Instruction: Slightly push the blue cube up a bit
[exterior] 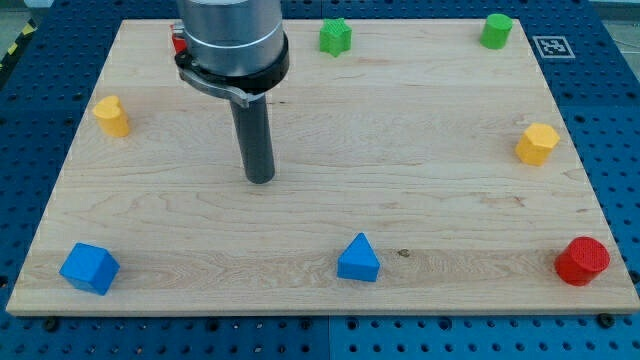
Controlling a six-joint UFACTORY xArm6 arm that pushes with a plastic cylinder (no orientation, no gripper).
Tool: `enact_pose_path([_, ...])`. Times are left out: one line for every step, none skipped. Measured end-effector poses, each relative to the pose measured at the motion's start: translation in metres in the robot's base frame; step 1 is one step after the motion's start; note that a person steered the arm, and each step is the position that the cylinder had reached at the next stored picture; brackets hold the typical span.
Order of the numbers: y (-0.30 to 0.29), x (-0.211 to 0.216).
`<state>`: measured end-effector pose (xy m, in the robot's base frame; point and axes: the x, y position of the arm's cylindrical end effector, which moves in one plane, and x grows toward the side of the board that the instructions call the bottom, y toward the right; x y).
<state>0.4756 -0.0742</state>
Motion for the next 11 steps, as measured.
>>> enact_pose_path([0.000,0.000])
enact_pose_path([-0.015,-0.001])
enact_pose_path([-0.058,-0.014])
enact_pose_path([-0.094,-0.014])
enact_pose_path([-0.134,-0.014])
enact_pose_path([-0.147,0.019])
enact_pose_path([-0.174,0.037])
enact_pose_path([-0.194,0.061])
enact_pose_path([-0.194,0.099])
enact_pose_path([-0.187,0.127])
enact_pose_path([-0.169,0.143])
